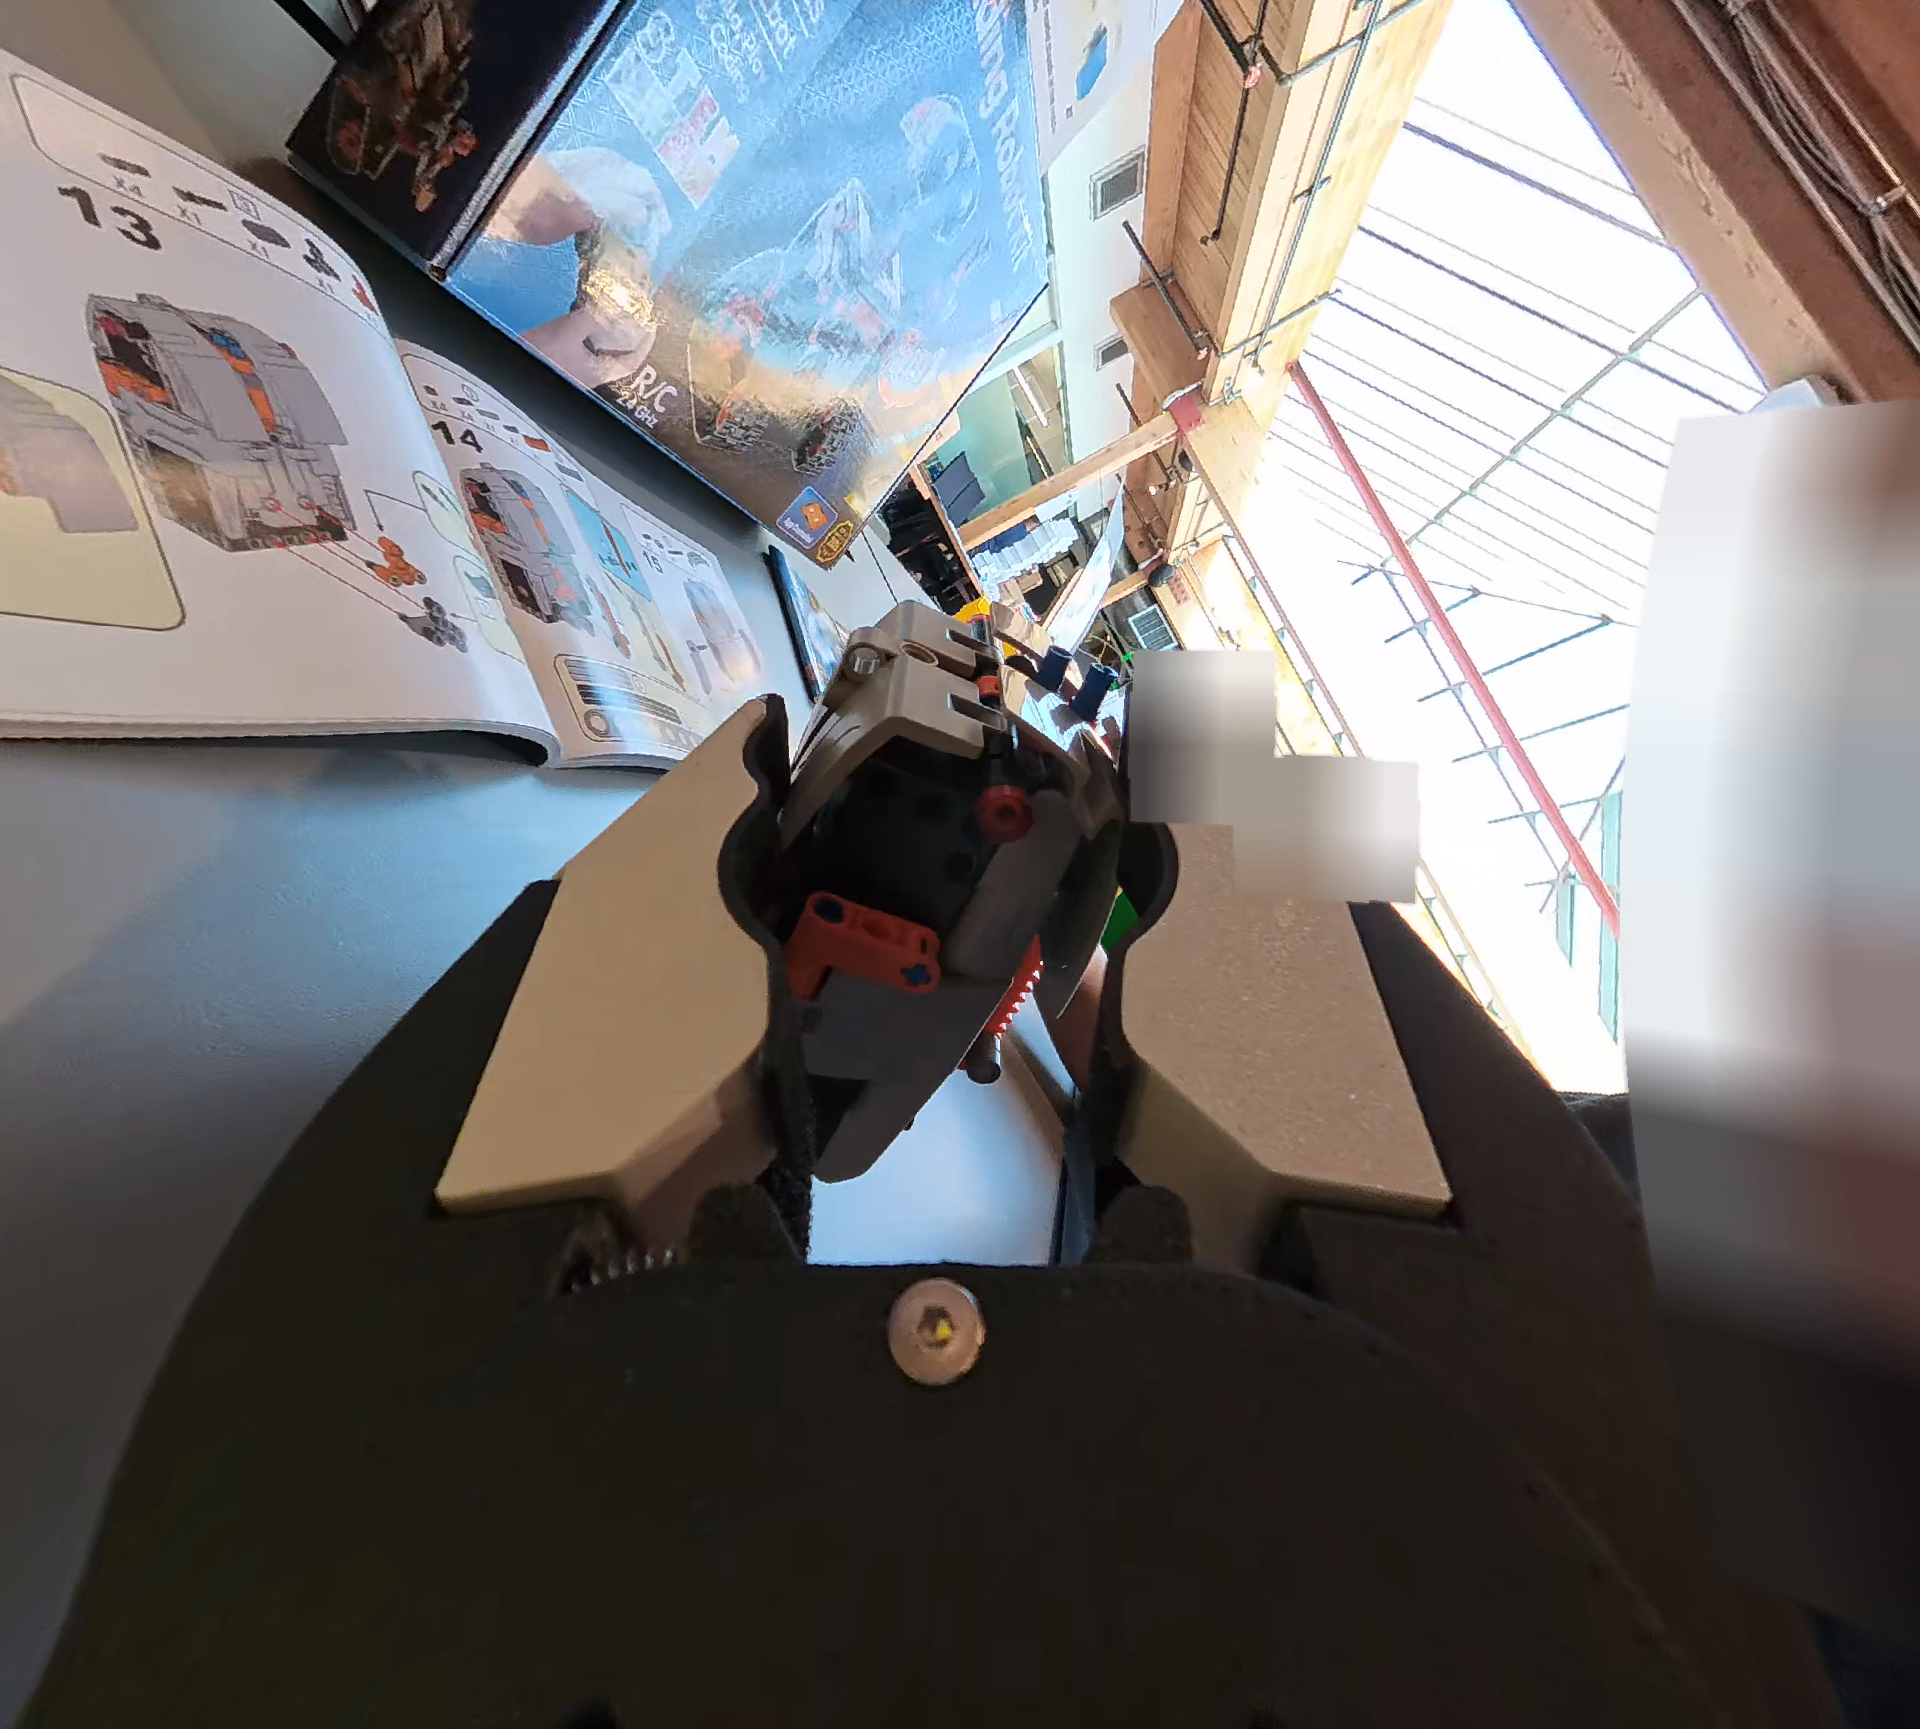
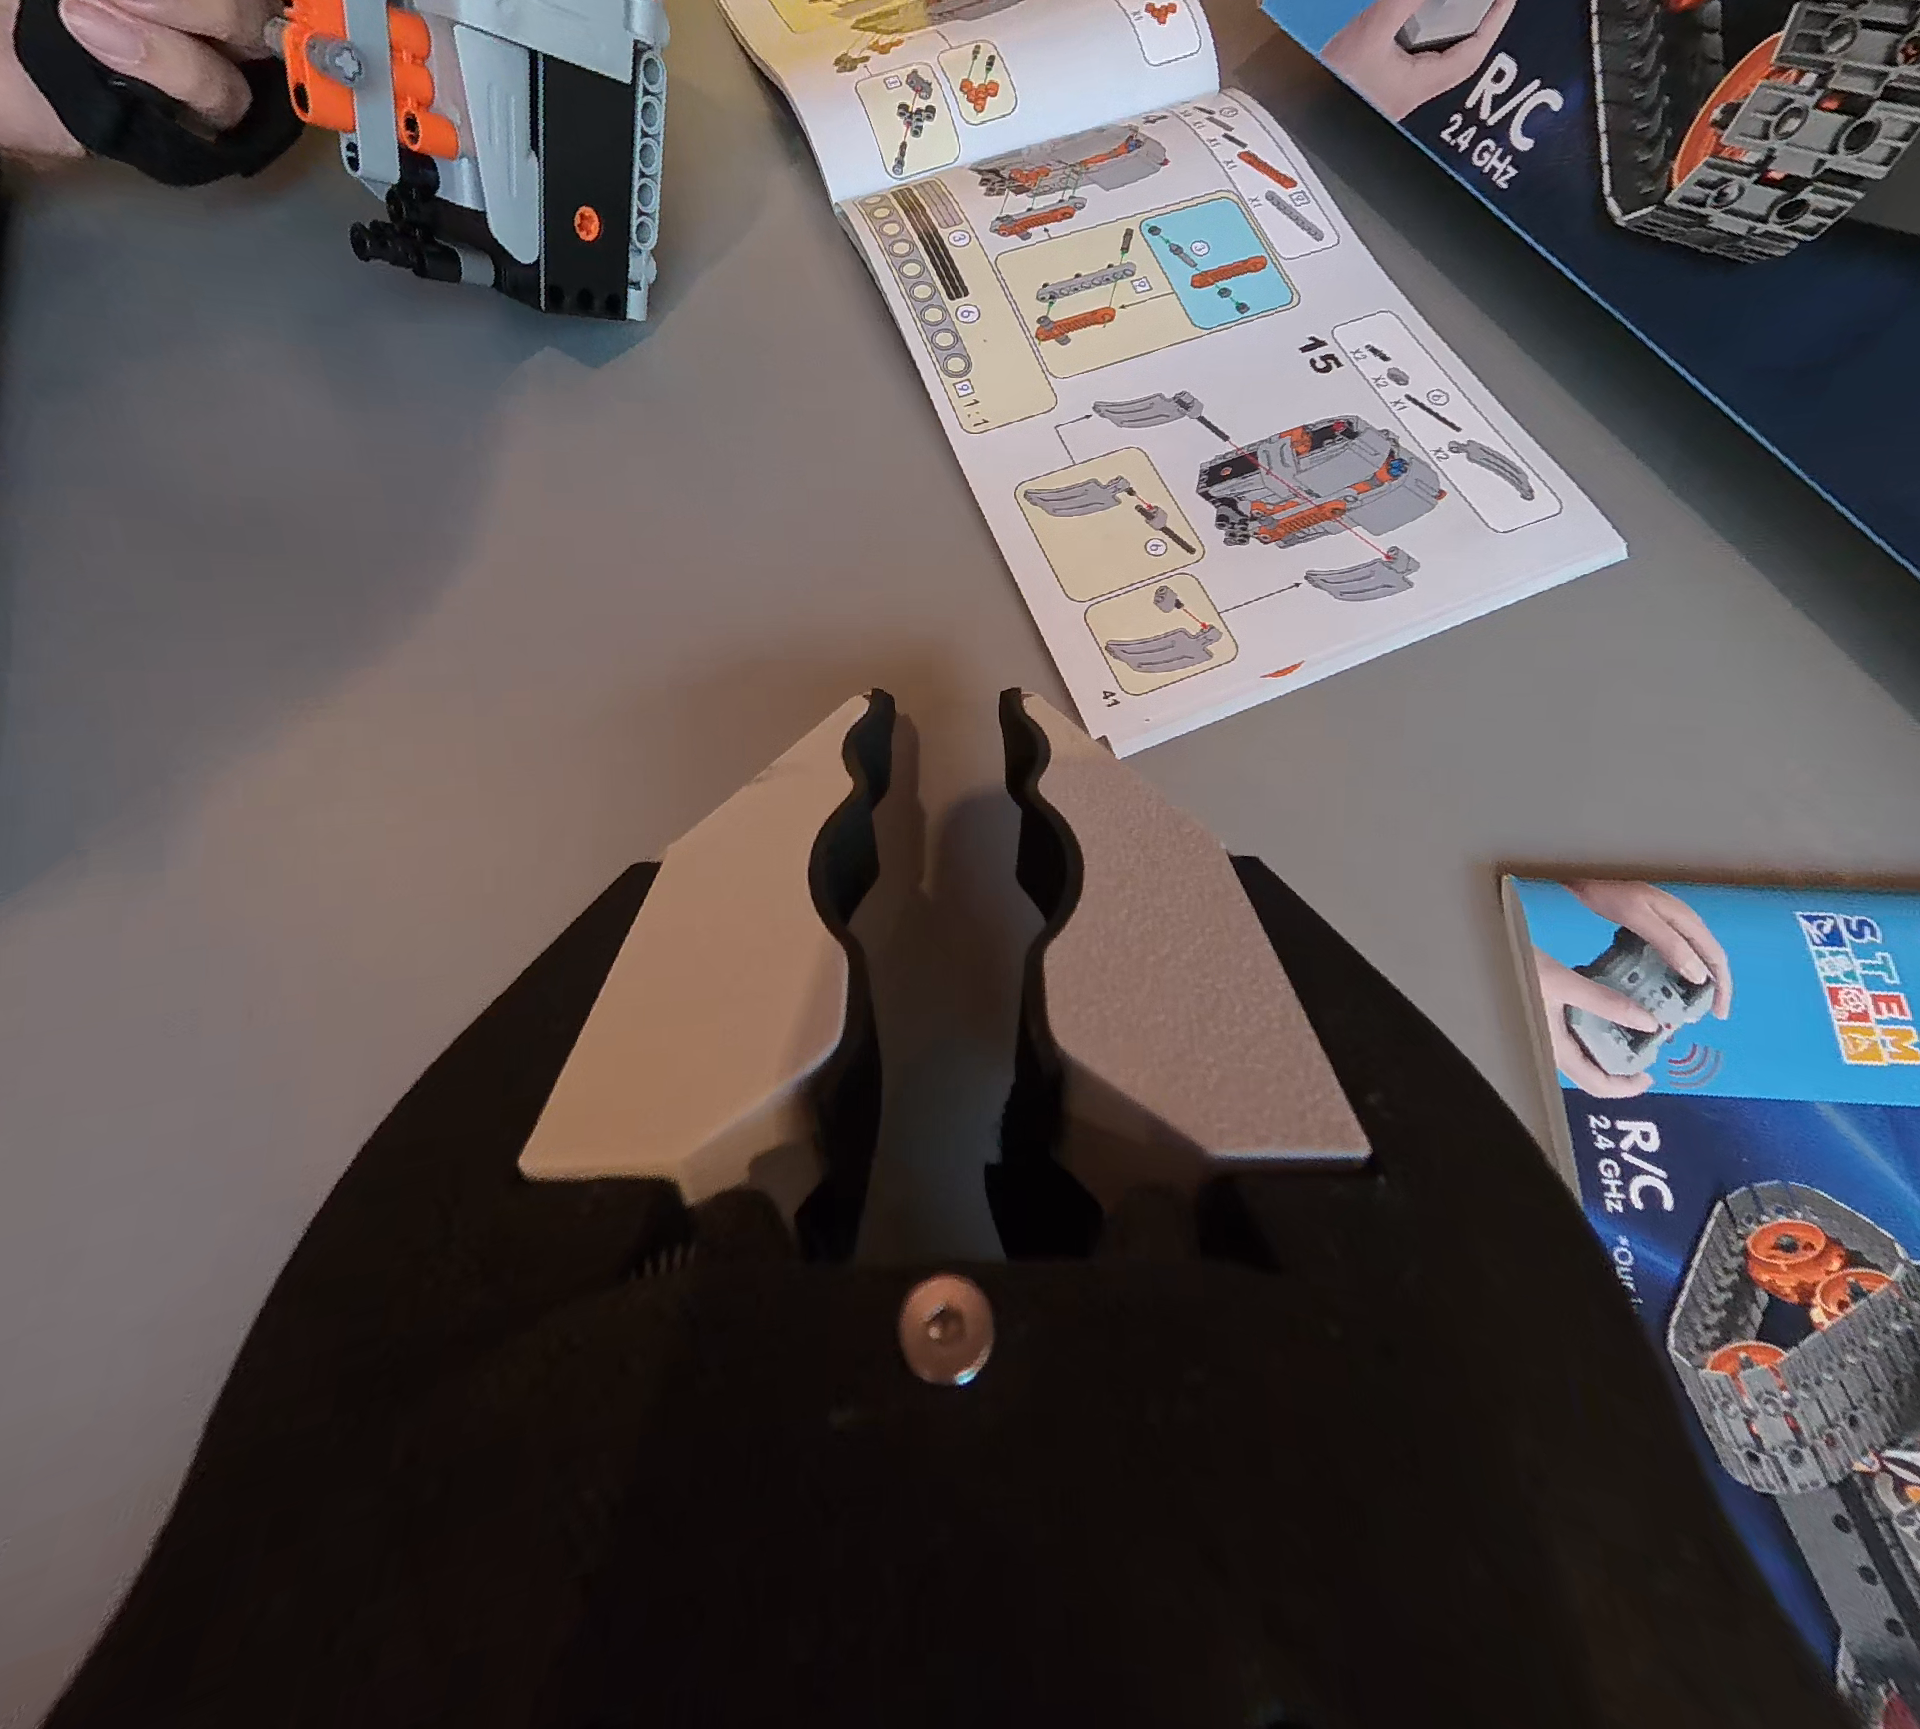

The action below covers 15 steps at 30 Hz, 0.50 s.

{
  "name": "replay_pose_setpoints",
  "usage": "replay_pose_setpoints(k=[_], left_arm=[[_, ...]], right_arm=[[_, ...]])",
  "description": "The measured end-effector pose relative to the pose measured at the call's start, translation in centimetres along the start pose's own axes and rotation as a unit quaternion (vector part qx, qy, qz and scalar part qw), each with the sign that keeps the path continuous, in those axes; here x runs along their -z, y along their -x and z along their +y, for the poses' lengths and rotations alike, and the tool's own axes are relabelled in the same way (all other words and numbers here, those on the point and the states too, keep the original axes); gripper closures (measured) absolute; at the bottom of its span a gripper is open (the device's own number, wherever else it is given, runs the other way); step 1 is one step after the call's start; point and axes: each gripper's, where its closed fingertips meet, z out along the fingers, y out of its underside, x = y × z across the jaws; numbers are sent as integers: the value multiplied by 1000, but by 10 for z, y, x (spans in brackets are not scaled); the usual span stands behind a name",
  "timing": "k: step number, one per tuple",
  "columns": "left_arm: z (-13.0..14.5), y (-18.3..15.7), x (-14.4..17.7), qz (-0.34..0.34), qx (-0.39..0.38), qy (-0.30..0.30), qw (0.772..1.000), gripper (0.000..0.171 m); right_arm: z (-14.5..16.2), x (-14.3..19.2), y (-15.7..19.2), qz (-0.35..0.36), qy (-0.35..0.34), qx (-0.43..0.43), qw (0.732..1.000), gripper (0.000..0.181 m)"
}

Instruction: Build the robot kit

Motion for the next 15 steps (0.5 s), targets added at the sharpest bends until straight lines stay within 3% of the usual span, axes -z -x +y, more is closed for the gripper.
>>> replay_pose_setpoints(k=[15], left_arm=[[2, -1, 0, -14, -22, 7, 1000, 110]], right_arm=[[0, 0, 1, -1, 2, 2, 1000, 162]])
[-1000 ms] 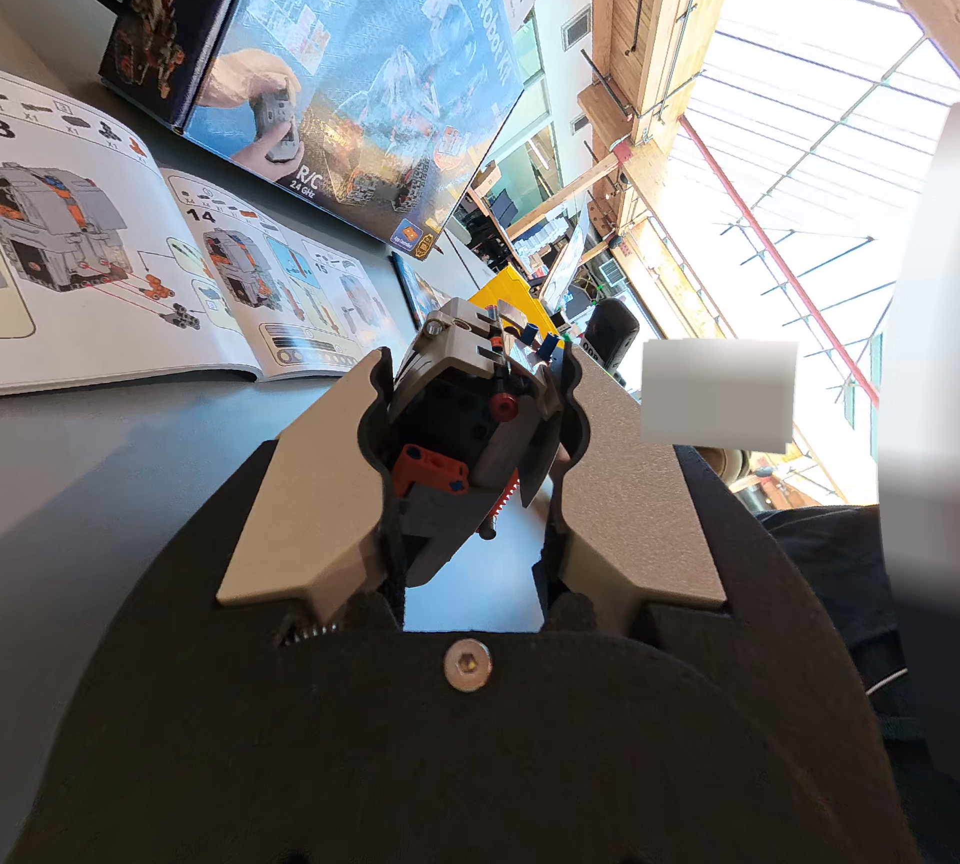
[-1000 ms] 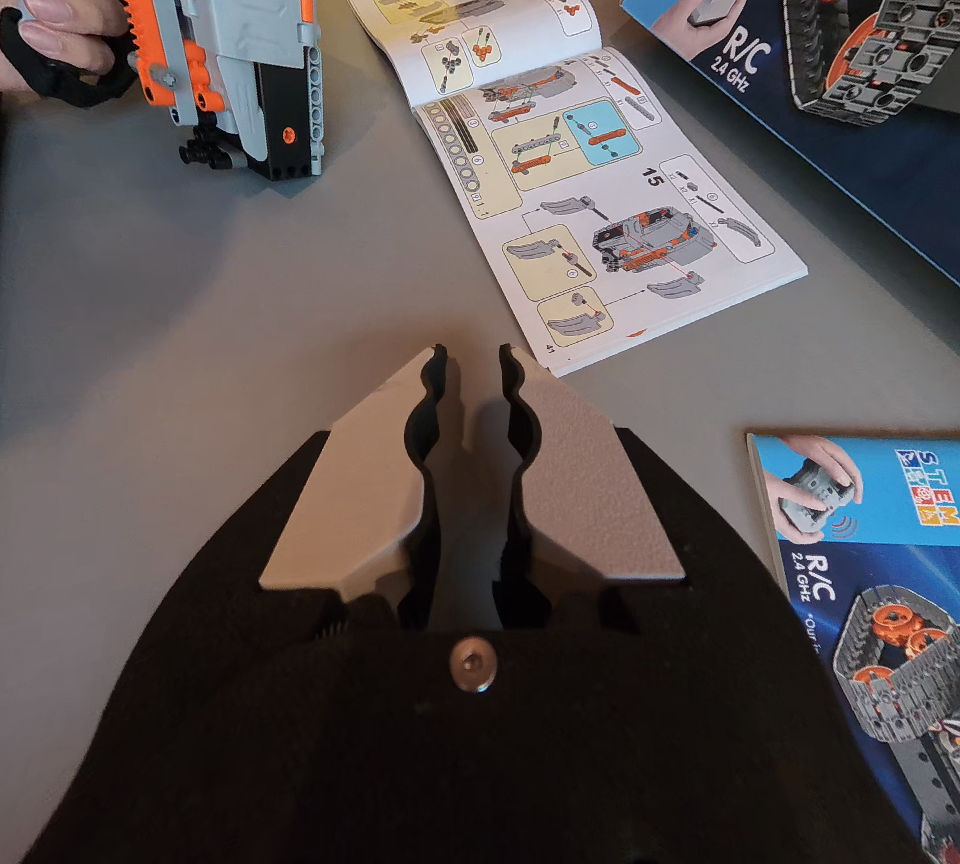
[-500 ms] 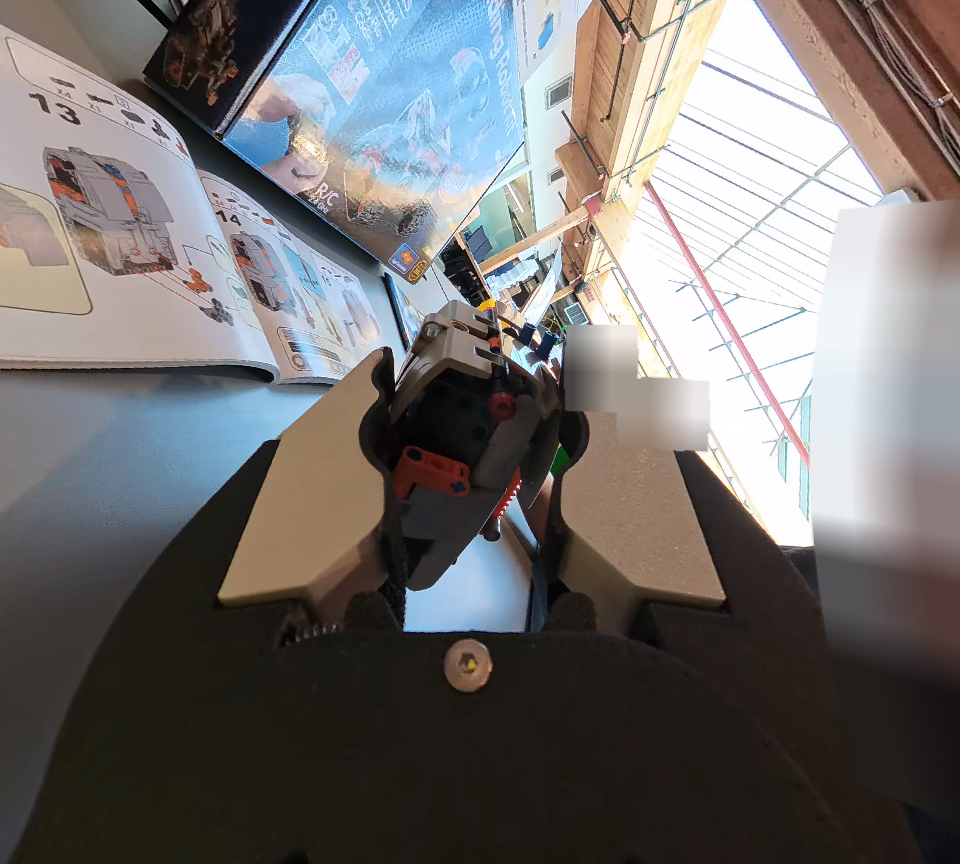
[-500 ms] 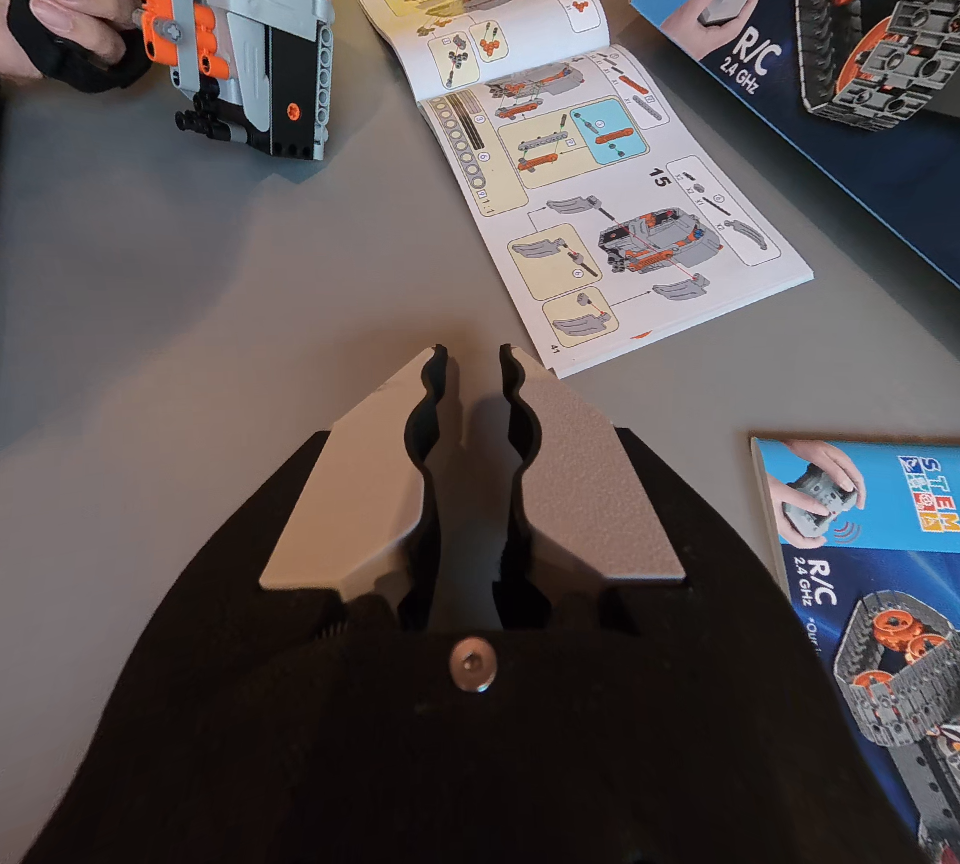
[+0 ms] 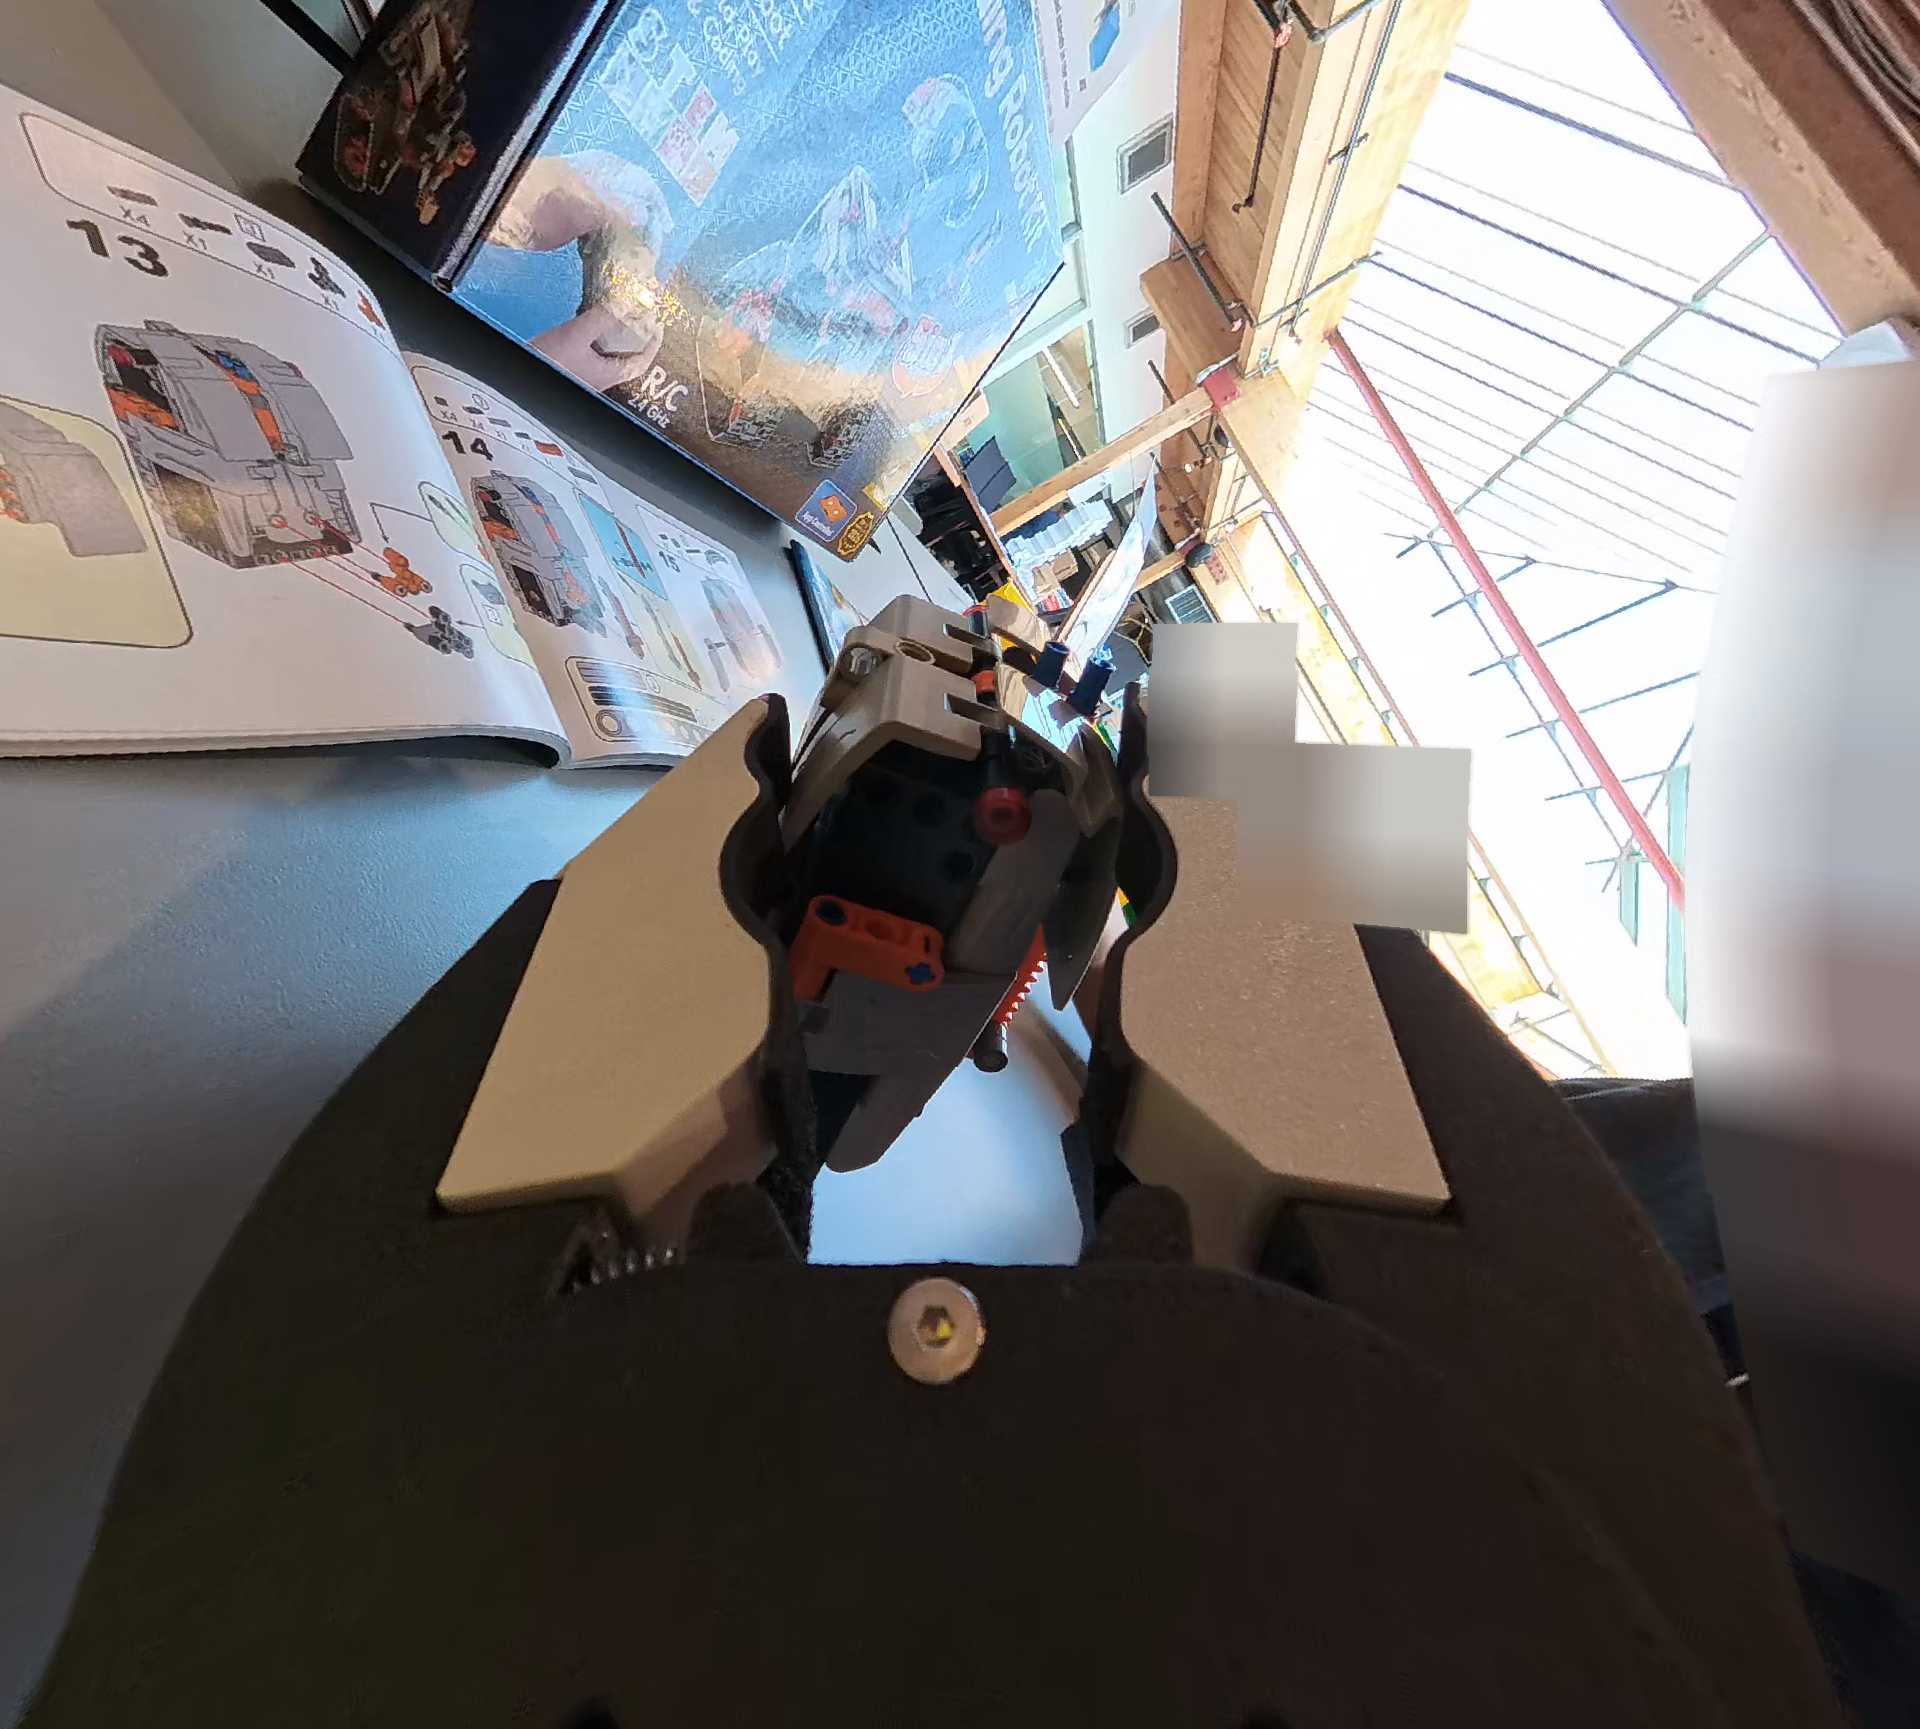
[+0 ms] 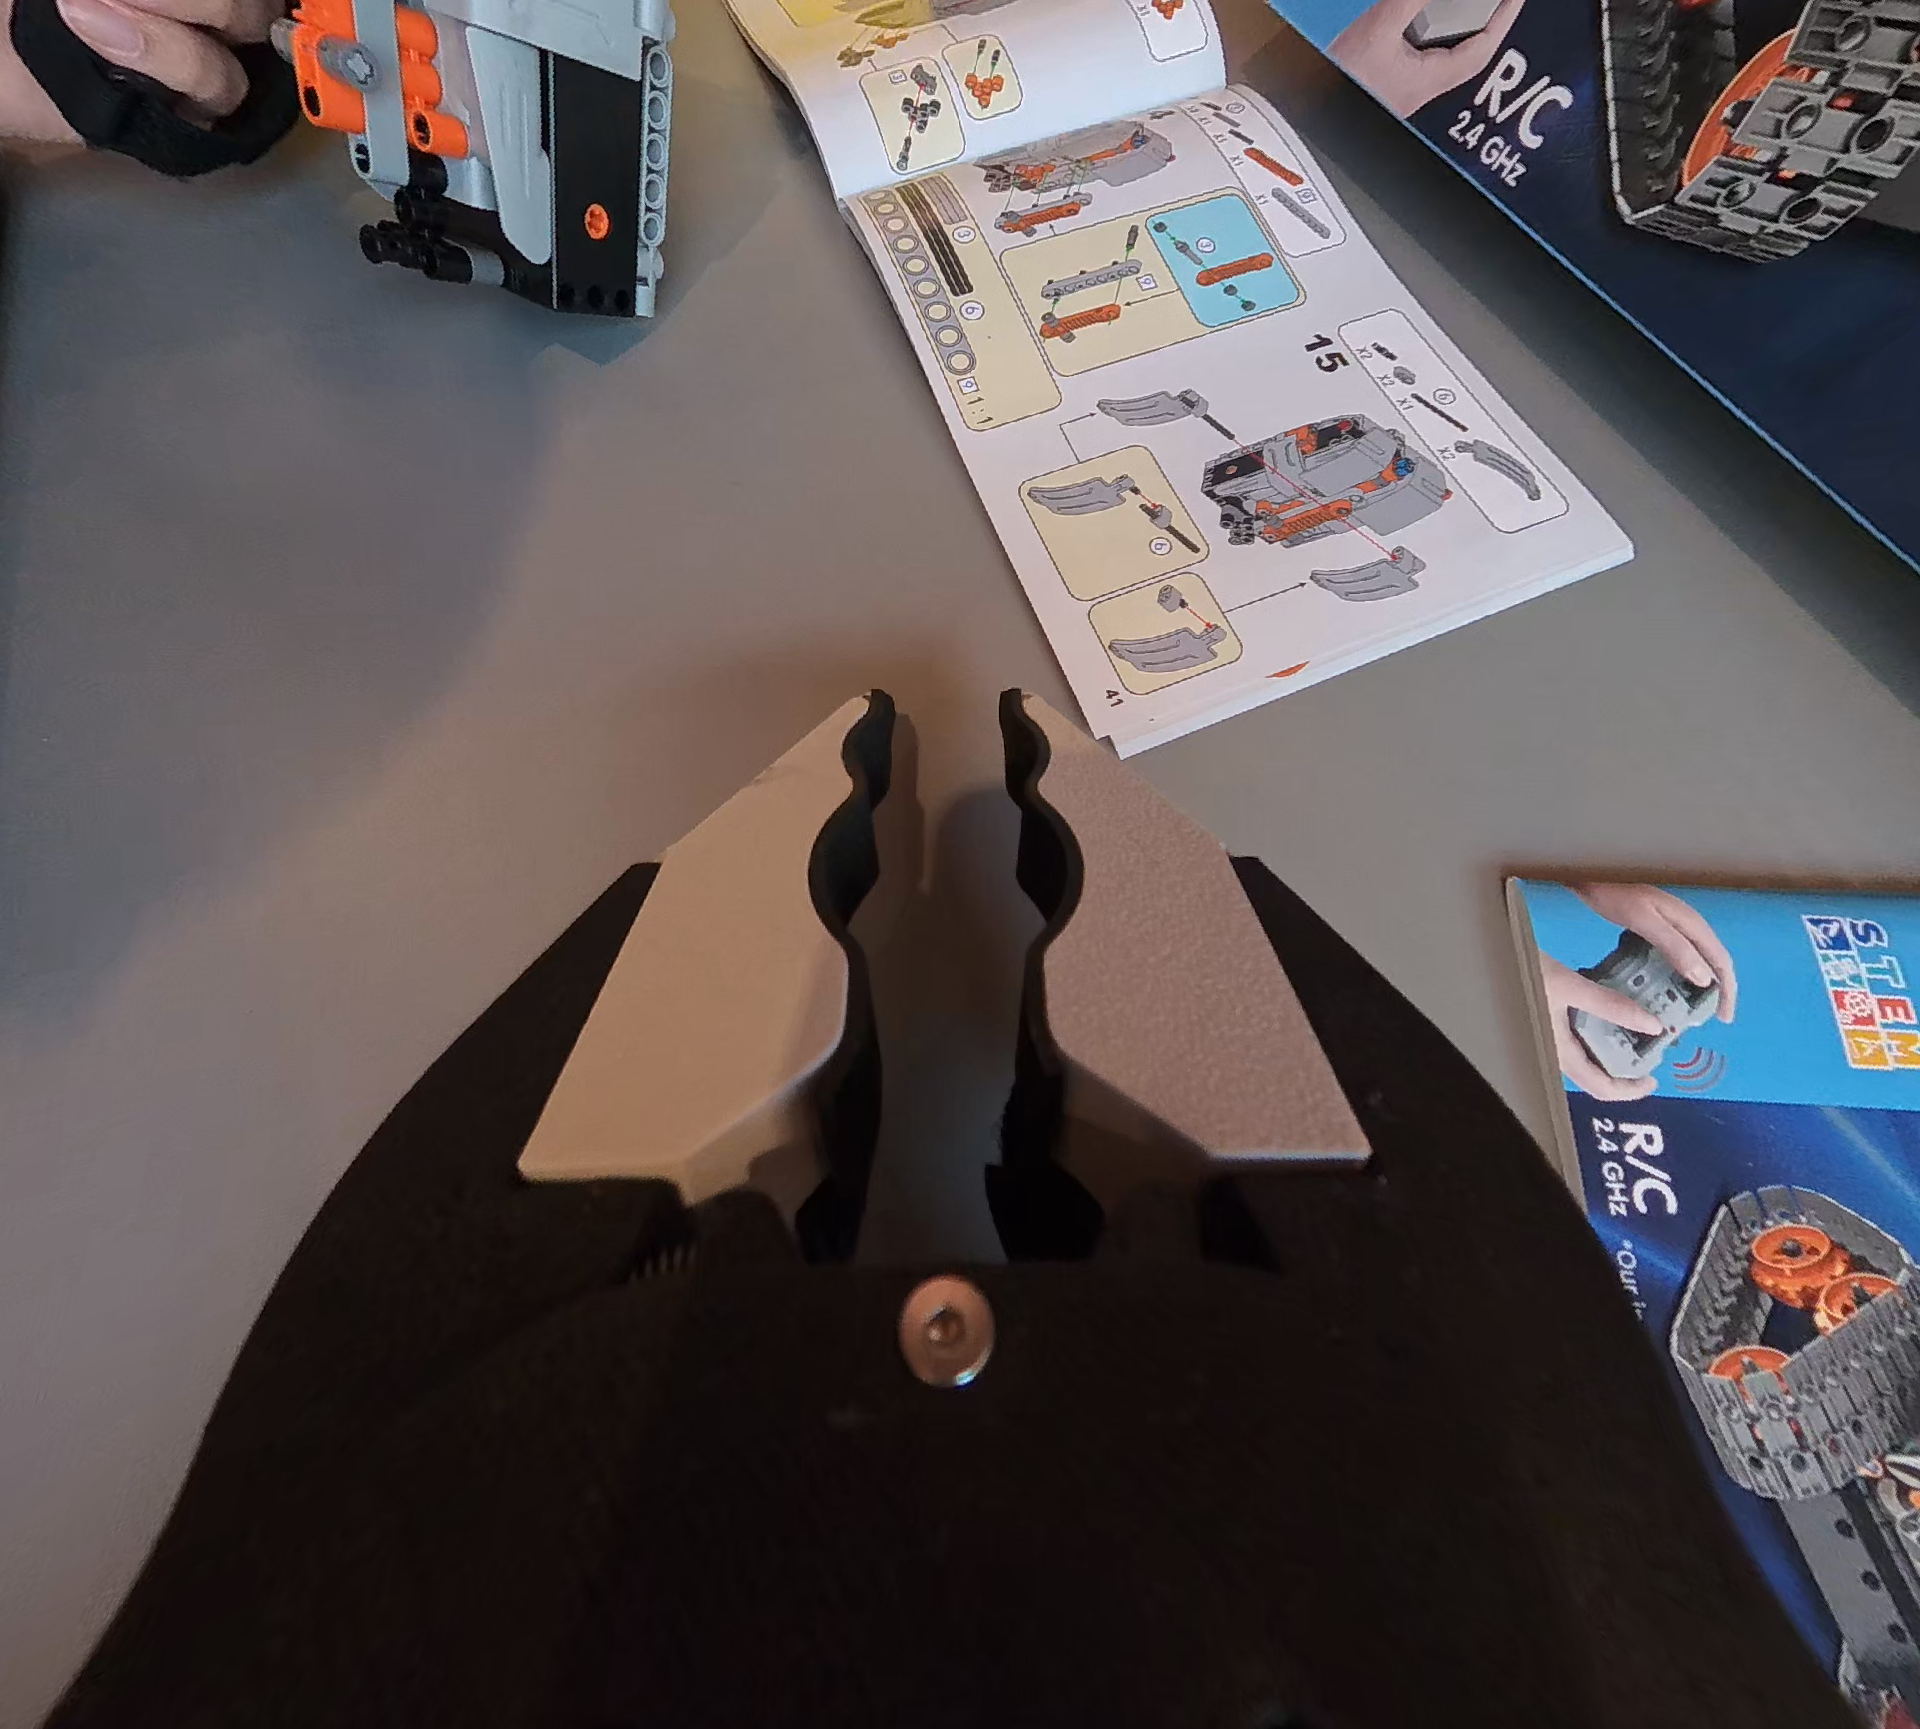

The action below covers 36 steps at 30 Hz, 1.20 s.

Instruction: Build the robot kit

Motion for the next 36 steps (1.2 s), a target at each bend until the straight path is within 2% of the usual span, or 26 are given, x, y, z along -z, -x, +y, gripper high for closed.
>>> replay_pose_setpoints(k=[36], left_arm=[[-2, 3, 2, -15, -9, -6, 1000, 111]], right_arm=[[2, -1, 1, -2, 7, 4, 1000, 162]])
